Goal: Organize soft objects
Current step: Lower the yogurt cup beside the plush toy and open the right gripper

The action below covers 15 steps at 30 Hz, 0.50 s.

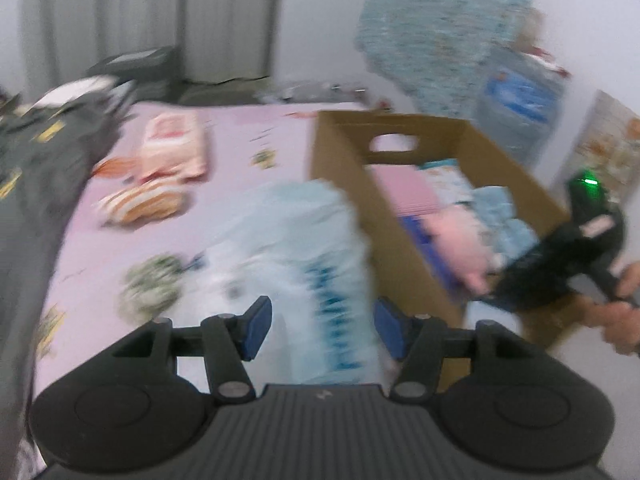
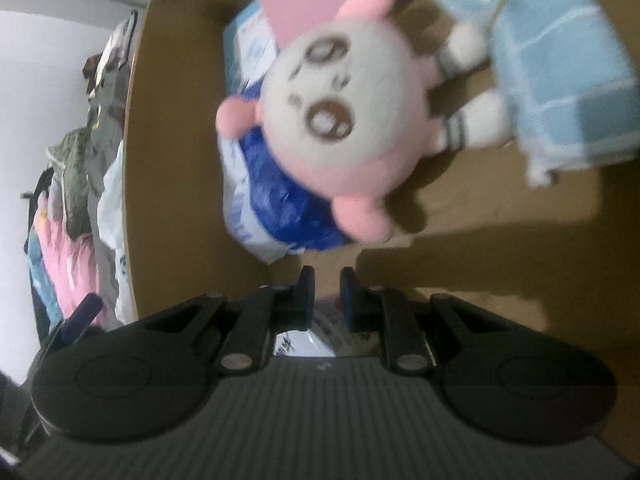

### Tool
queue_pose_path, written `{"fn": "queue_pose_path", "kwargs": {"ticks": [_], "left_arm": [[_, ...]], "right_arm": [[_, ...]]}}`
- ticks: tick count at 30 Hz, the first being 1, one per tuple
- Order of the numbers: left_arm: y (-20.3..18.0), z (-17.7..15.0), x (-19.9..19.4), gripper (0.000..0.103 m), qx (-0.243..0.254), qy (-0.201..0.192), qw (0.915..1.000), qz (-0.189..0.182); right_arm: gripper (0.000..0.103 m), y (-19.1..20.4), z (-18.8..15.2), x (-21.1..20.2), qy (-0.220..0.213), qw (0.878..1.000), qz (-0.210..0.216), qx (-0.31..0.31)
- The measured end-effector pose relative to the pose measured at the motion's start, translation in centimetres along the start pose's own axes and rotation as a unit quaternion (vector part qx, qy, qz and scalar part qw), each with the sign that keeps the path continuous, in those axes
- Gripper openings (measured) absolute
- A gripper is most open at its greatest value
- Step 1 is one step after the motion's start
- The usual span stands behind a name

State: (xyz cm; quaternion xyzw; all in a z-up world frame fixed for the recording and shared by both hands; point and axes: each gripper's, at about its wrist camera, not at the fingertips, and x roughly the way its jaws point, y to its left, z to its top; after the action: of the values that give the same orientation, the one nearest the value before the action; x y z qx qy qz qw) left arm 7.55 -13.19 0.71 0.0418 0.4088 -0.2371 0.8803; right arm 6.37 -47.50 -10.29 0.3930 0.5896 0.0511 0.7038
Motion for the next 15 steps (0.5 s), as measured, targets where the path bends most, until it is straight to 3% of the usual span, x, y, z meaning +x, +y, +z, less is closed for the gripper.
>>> {"fn": "queue_pose_path", "kwargs": {"ticks": [6, 15], "left_arm": [[4.6, -1.2, -0.4, 0.058, -0.062, 0.001, 0.9977, 0.029], [7.1, -2.2, -1.8, 0.058, -0.072, -0.015, 0.9961, 0.05]], "right_arm": [[0.014, 1.0, -0.5, 1.4, 0.01, 1.0, 0.013, 0.01], [0.014, 1.3, -1.0, 1.4, -0.002, 0.999, 0.029, 0.04]]}}
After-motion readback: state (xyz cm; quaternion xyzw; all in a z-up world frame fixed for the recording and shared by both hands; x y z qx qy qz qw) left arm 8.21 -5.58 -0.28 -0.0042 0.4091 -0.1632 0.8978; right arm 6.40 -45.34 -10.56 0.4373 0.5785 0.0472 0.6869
